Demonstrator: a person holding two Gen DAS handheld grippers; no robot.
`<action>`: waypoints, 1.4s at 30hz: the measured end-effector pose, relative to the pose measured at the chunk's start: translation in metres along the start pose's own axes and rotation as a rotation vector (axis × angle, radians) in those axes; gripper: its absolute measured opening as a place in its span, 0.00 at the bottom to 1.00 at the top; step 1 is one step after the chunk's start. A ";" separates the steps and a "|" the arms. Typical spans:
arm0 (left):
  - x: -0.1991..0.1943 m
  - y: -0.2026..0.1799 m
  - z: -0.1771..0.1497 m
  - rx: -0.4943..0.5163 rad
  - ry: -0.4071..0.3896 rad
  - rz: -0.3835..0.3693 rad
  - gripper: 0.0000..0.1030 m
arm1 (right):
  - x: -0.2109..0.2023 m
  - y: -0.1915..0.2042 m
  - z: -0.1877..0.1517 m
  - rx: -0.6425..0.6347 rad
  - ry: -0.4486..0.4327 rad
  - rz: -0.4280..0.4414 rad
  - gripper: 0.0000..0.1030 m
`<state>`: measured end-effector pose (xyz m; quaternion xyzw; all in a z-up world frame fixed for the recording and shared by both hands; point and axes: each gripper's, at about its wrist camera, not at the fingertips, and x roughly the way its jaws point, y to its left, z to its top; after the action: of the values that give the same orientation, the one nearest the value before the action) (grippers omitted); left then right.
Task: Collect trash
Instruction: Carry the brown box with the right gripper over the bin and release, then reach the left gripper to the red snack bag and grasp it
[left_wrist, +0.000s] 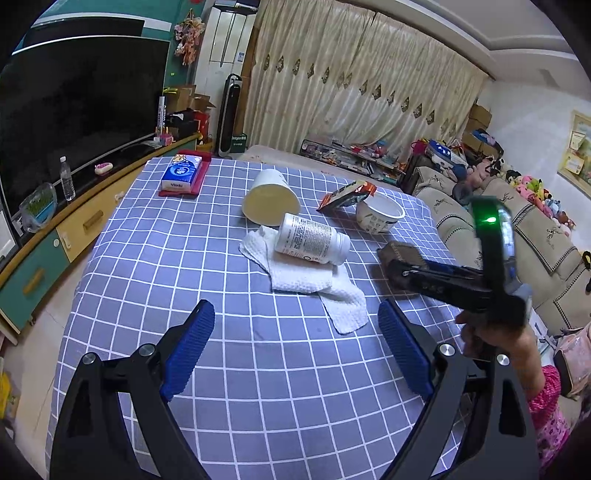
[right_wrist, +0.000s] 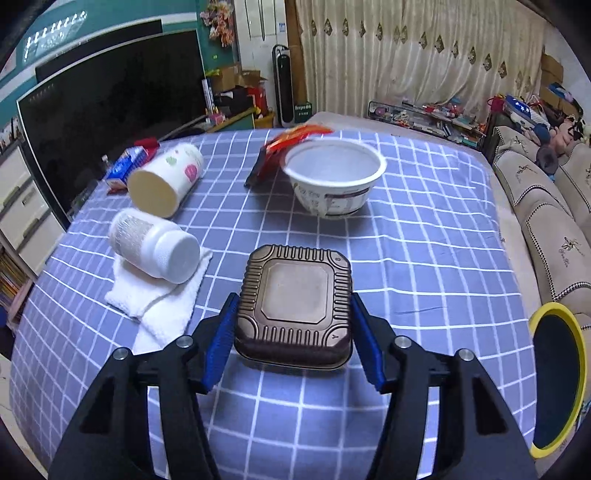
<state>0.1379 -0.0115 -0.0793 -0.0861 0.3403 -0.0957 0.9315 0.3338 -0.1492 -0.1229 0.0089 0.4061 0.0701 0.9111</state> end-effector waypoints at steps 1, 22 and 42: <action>0.001 -0.002 0.000 0.004 0.001 0.000 0.86 | -0.006 -0.004 -0.001 0.005 -0.008 0.002 0.54; 0.049 -0.080 0.002 0.127 0.080 -0.073 0.86 | -0.072 -0.228 -0.076 0.358 -0.022 -0.325 0.55; 0.101 -0.120 0.053 0.295 0.093 -0.050 0.86 | -0.083 -0.272 -0.102 0.450 -0.038 -0.351 0.60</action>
<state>0.2336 -0.1466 -0.0743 0.0477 0.3629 -0.1715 0.9147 0.2359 -0.4337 -0.1500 0.1420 0.3898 -0.1806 0.8918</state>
